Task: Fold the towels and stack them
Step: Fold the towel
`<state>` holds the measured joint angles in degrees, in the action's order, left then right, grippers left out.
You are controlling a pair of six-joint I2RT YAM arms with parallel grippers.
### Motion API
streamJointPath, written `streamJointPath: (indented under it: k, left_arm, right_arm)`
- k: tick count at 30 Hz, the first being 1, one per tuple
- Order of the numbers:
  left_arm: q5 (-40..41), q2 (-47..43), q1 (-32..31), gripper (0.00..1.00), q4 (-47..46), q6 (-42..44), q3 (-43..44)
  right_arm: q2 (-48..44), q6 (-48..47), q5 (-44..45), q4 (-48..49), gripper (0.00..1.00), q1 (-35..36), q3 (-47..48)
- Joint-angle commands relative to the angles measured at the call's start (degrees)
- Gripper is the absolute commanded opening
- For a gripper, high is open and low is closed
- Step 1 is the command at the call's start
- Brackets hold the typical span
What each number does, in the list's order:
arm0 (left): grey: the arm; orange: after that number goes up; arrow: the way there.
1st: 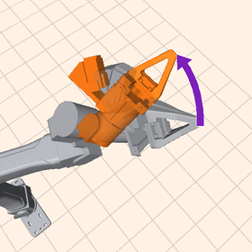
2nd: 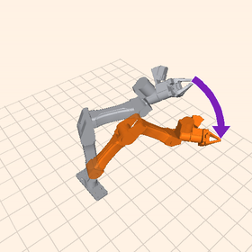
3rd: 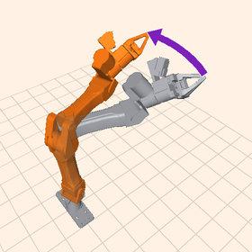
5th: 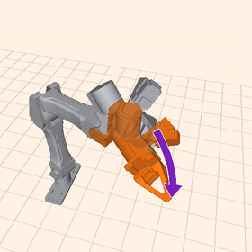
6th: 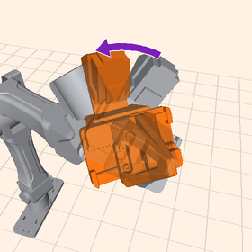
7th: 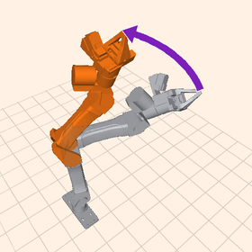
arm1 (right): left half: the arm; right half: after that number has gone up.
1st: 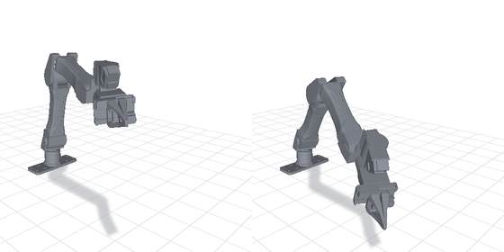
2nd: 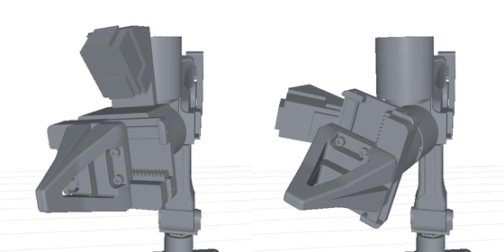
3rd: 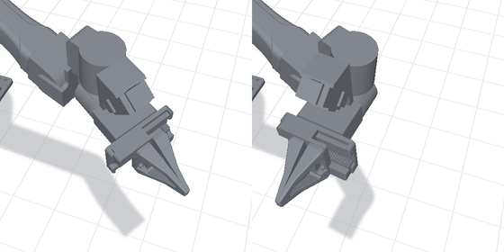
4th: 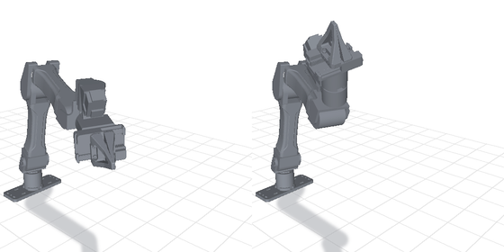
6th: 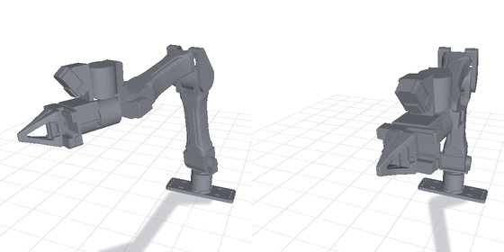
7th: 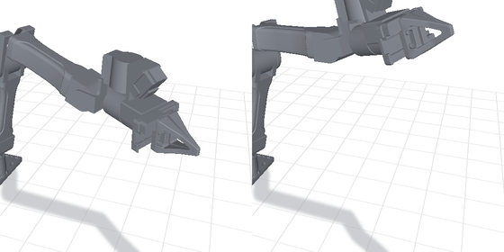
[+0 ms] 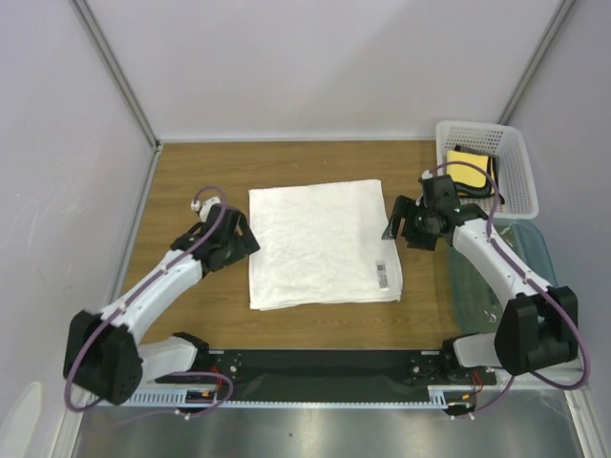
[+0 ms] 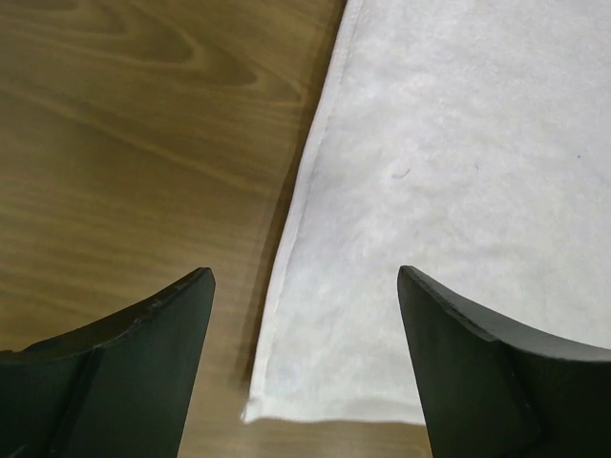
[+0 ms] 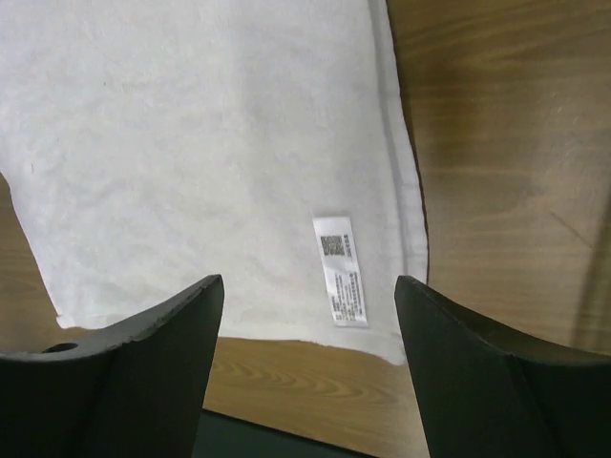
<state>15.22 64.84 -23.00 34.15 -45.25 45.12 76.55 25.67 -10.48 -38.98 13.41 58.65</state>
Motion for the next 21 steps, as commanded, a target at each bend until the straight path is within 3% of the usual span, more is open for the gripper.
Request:
streamJointPath:
  k: [1,7,21]
  left_arm:
    - [-3.4,5.4,1.6,0.83,-13.0,5.2,1.5]
    - [-6.6,12.9,4.0,0.79,-22.4,9.8,0.7]
    - [-10.5,25.3,5.4,0.66,-30.5,11.2,1.3]
  right_arm:
    - [2.5,-2.6,3.5,9.1,0.78,-0.8,1.1]
    - [8.3,-5.1,4.0,18.0,0.78,-3.6,-0.5]
    - [20.1,-3.5,-5.1,26.8,0.72,-5.0,0.0]
